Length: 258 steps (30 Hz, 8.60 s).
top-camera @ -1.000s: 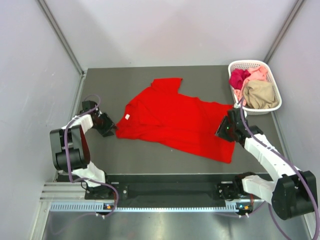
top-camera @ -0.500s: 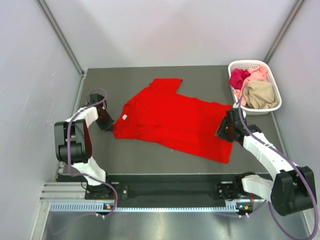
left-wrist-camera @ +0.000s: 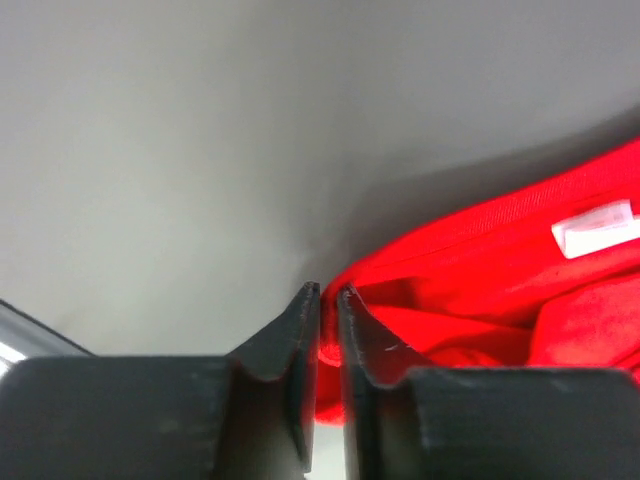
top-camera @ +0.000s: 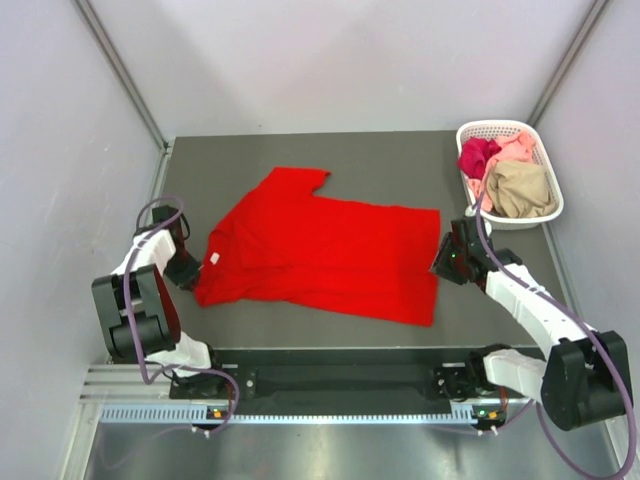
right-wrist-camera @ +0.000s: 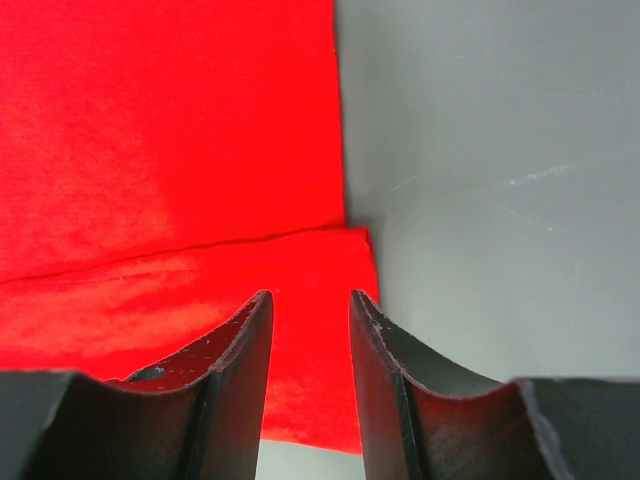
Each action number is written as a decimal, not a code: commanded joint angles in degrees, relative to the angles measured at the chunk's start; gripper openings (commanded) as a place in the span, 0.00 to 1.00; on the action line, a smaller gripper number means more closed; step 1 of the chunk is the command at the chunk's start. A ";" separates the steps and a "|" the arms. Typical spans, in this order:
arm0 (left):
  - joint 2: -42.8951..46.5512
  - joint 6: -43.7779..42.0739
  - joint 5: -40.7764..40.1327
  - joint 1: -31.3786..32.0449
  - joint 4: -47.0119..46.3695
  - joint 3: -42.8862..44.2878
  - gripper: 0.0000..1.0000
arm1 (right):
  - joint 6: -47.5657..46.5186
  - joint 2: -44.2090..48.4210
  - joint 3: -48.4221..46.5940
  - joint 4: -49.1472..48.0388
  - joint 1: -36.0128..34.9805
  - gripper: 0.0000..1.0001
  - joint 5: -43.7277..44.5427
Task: Fold and stack the t-shirts
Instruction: Fold the tshirt
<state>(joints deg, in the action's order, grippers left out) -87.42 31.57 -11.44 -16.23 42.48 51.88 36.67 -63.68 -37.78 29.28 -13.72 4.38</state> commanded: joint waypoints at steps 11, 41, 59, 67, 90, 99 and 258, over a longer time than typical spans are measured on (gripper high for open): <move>-1.06 -5.55 19.24 6.54 -6.18 17.61 0.45 | -5.63 -14.27 -12.21 -5.45 0.09 0.43 -0.76; -47.84 -3.71 7.14 15.09 -8.12 54.72 0.38 | -19.52 -57.16 -49.49 1.75 0.88 0.36 19.08; -47.33 -11.01 8.28 15.61 -3.29 63.35 0.38 | -22.60 -62.46 -62.15 6.14 2.73 0.36 18.47; -27.65 -7.58 1.41 18.69 0.87 50.11 0.40 | -18.12 -47.52 -55.84 7.99 -1.92 0.38 11.19; -18.75 1.83 14.95 18.60 -8.73 19.05 0.37 | -16.19 -27.46 -39.74 3.86 -18.63 0.40 9.24; -19.28 2.70 14.87 19.13 -8.38 20.19 0.19 | -15.92 -27.20 -38.86 3.94 -18.54 0.40 10.03; -31.76 -21.11 13.29 17.72 -18.04 47.61 0.00 | -2.83 -66.75 -64.80 -32.52 -28.38 0.00 -4.74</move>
<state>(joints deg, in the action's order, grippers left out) -120.38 10.57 3.44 1.61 28.56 96.42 34.96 -134.63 -103.35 0.40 -41.32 -2.70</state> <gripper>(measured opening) 0.012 0.010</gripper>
